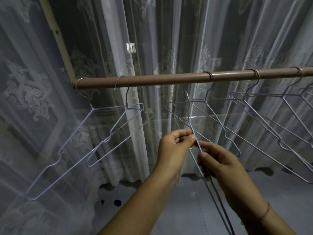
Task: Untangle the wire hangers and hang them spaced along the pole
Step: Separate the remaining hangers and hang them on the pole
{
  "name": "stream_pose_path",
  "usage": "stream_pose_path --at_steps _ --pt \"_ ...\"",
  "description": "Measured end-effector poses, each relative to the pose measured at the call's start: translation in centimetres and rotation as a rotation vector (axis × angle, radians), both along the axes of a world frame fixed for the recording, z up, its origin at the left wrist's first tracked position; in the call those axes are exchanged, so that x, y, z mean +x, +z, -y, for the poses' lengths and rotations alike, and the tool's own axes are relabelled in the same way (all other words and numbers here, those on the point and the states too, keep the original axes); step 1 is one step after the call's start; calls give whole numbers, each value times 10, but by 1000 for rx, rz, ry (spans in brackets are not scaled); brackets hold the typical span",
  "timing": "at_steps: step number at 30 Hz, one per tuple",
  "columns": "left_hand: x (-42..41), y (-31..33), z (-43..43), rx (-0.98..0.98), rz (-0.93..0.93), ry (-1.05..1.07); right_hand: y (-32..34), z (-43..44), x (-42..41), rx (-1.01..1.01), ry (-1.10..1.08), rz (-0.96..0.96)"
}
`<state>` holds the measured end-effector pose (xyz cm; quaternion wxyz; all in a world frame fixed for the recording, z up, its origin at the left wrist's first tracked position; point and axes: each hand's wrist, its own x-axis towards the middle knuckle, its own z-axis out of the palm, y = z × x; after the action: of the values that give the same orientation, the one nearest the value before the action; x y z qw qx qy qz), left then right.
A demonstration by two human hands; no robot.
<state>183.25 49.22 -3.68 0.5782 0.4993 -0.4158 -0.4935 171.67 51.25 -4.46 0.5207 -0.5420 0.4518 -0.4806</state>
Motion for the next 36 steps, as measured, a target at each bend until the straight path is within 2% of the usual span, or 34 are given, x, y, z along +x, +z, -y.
stream_pose_path --at_steps 8,28,36 --pt "1 19 7 -49 -26 -2 30 7 3 -11 28 23" --pt "5 10 -10 46 -14 58 24 -7 10 87 52 4" --pt "7 34 -6 -74 25 96 51 -6 11 -10 68 45"
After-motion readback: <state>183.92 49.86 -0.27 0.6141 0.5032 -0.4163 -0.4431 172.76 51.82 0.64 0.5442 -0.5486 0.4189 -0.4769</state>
